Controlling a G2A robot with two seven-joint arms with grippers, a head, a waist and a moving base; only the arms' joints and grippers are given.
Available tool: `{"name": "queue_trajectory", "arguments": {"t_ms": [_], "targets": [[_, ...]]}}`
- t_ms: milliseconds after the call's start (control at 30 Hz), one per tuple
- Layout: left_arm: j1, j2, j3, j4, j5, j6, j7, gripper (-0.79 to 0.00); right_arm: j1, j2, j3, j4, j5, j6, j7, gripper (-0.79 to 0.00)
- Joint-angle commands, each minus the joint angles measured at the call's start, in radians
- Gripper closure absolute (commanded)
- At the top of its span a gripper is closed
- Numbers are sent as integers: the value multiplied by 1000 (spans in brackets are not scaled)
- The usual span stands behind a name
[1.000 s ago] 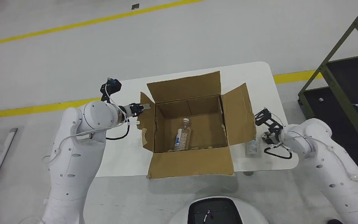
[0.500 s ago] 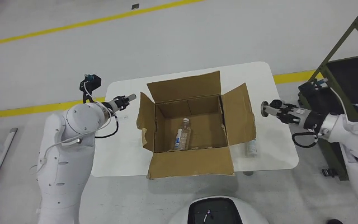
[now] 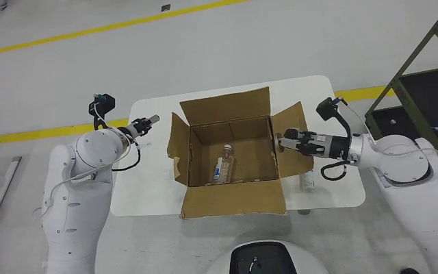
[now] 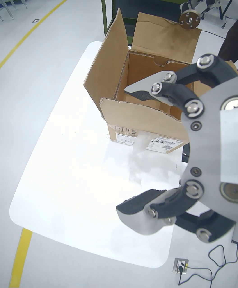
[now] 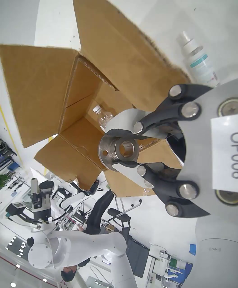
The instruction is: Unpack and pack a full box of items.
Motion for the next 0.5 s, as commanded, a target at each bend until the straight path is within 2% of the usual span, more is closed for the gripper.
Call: {"name": "queue_trajectory", "arguments": {"t_ms": [0,300,467], "targets": [[0,0,0,0,0,0,0,-785,-1,0,4,-1,1,-1,0,0],[0,0,0,0,0,0,0,-785,-22,0,-9,-24,-6,-2,-15,0],[0,0,0,0,0,0,0,-785,42,-9,-113,-22,-57,6,-38,0]]}}
